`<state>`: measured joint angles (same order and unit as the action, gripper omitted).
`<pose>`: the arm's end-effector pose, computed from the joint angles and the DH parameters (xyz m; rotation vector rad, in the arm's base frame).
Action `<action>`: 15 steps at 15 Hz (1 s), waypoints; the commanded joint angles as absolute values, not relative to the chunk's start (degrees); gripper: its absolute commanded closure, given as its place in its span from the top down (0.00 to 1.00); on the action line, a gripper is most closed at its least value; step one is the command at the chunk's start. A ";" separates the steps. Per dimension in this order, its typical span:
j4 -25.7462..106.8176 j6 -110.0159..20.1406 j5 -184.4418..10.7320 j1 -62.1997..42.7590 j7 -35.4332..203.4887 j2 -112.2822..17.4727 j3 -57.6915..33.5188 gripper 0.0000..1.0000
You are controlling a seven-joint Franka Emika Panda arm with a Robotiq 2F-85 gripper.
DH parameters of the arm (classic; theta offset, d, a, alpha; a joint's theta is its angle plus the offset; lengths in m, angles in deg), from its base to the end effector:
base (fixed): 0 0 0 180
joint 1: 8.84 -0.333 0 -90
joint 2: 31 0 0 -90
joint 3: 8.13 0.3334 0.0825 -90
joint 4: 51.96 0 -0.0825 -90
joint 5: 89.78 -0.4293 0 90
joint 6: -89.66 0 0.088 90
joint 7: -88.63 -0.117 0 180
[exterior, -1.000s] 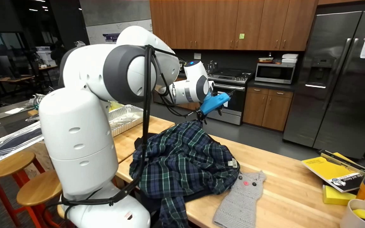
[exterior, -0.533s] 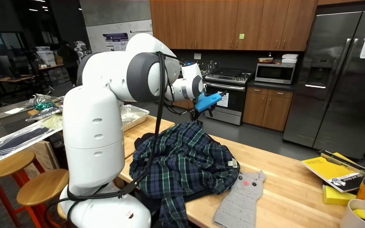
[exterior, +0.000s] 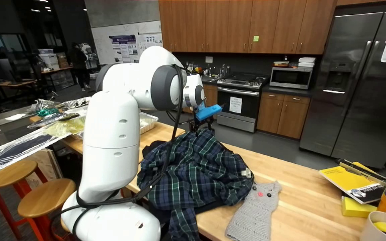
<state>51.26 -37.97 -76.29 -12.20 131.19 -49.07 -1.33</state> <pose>0.6840 0.1080 0.3673 2.5616 1.4763 0.0970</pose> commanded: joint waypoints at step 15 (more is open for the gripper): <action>25.83 -23.53 -77.16 -10.43 133.63 -65.76 -2.10 1.00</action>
<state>31.26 -26.39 -76.34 -9.84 132.67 -61.75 -2.02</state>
